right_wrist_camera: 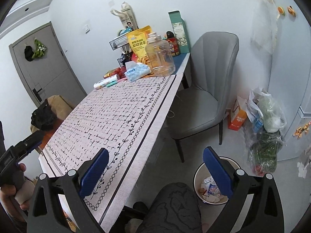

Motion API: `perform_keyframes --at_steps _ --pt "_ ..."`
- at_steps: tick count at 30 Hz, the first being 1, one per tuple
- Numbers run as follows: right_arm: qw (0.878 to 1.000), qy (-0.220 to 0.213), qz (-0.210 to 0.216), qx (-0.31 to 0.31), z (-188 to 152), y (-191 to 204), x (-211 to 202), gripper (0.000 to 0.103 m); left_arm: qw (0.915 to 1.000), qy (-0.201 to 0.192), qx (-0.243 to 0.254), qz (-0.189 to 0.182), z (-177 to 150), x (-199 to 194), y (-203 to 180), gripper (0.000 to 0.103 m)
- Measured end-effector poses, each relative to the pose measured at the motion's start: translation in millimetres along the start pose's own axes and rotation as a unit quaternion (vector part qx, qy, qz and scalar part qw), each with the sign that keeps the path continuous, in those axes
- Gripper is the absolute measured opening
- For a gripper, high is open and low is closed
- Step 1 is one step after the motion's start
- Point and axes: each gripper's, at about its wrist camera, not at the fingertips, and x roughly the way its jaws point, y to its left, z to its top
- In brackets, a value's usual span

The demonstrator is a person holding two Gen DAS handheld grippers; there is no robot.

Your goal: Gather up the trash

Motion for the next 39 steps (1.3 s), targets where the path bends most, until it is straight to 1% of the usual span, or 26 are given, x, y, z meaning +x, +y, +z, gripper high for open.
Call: perform_keyframes --at_steps 7,15,39 --pt "1.000 -0.001 0.006 -0.011 -4 11 1 0.095 1.0000 -0.004 -0.003 0.005 -3 -6 3 0.097" --pt "1.000 -0.005 0.008 -0.026 -9 21 6 0.095 0.9999 -0.005 -0.006 0.012 -5 -3 6 0.097" --pt "0.999 0.011 0.017 -0.033 -15 29 23 0.095 0.9995 0.000 -0.022 0.025 -11 -1 17 0.097"
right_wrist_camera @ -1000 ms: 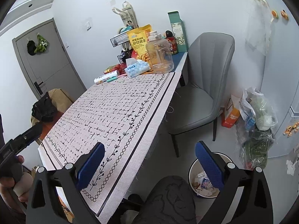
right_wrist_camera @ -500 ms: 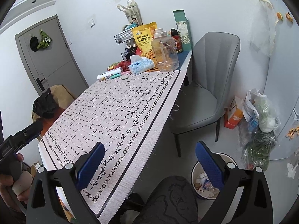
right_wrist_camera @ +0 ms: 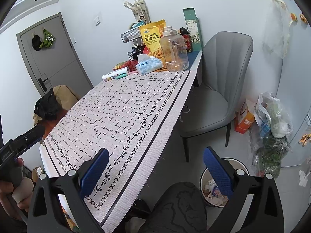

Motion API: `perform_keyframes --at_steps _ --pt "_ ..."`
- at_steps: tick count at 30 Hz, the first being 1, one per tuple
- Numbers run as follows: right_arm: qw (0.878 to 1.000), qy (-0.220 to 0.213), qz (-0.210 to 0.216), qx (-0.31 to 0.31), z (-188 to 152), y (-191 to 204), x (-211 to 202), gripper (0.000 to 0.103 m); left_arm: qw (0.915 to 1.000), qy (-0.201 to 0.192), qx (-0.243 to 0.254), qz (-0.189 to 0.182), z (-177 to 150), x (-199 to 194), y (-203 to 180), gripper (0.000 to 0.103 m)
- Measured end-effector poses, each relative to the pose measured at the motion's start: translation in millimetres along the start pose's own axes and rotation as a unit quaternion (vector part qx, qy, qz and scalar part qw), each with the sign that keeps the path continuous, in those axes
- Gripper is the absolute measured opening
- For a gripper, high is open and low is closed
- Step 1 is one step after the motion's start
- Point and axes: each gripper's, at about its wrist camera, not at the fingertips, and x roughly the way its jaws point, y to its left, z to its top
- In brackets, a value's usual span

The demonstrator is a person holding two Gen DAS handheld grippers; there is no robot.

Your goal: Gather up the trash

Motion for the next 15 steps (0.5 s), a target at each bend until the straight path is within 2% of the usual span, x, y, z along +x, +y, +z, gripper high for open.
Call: perform_keyframes --at_steps 15 --pt "1.000 0.003 -0.001 0.000 -0.2 2.0 2.6 0.095 1.0000 0.004 -0.002 0.001 -2.7 2.5 -0.1 0.097"
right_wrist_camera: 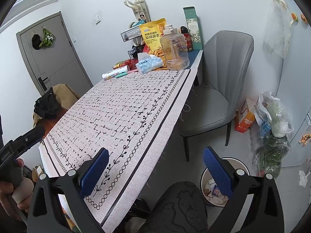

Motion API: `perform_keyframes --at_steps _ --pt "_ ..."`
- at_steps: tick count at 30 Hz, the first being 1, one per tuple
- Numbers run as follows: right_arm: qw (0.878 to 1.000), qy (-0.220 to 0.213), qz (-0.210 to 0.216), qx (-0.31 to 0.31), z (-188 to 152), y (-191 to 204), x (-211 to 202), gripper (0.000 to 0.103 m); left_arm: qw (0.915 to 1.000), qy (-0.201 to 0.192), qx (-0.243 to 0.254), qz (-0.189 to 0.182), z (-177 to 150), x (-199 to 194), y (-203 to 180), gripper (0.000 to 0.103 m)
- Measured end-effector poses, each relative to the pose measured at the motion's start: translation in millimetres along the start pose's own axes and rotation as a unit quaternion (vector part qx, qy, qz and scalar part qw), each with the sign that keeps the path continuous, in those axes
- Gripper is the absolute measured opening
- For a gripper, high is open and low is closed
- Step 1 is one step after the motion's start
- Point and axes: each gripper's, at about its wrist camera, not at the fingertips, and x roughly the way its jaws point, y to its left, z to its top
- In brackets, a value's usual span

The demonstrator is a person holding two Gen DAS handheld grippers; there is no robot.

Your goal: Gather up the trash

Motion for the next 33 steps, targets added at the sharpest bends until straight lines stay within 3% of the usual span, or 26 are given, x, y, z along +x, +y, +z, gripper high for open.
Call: perform_keyframes --at_steps 33 --pt "1.000 0.012 -0.003 0.001 1 -5 12 0.095 0.9997 0.023 -0.001 -0.004 -5 16 4 0.097"
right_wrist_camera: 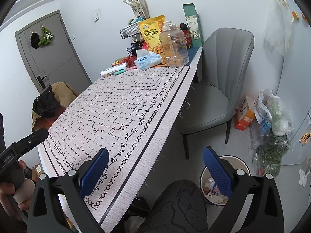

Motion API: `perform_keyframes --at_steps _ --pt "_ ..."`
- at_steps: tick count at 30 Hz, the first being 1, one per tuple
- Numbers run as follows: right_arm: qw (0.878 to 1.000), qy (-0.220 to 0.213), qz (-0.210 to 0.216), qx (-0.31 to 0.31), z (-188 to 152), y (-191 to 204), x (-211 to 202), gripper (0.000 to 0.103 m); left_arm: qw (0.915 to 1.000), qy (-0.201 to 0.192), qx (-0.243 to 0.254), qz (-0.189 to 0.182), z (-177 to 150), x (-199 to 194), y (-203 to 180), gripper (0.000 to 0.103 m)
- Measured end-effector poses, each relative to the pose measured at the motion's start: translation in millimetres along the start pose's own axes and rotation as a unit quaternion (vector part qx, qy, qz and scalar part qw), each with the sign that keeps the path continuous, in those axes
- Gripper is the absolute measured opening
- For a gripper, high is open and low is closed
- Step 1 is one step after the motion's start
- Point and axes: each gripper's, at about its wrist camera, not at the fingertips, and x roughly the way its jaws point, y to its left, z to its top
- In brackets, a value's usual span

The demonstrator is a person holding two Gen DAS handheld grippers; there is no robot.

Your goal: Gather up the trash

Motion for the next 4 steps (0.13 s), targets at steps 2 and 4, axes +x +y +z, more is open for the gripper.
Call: perform_keyframes --at_steps 2,4 --pt "1.000 0.003 -0.003 0.001 0.6 -0.7 3.2 0.095 1.0000 0.003 -0.002 -0.001 -1.6 3.1 2.4 0.097" --pt "1.000 0.008 -0.004 -0.002 -0.1 1.3 7.6 0.095 1.0000 0.008 -0.004 -0.002 -4.2 7.0 7.0 0.097"
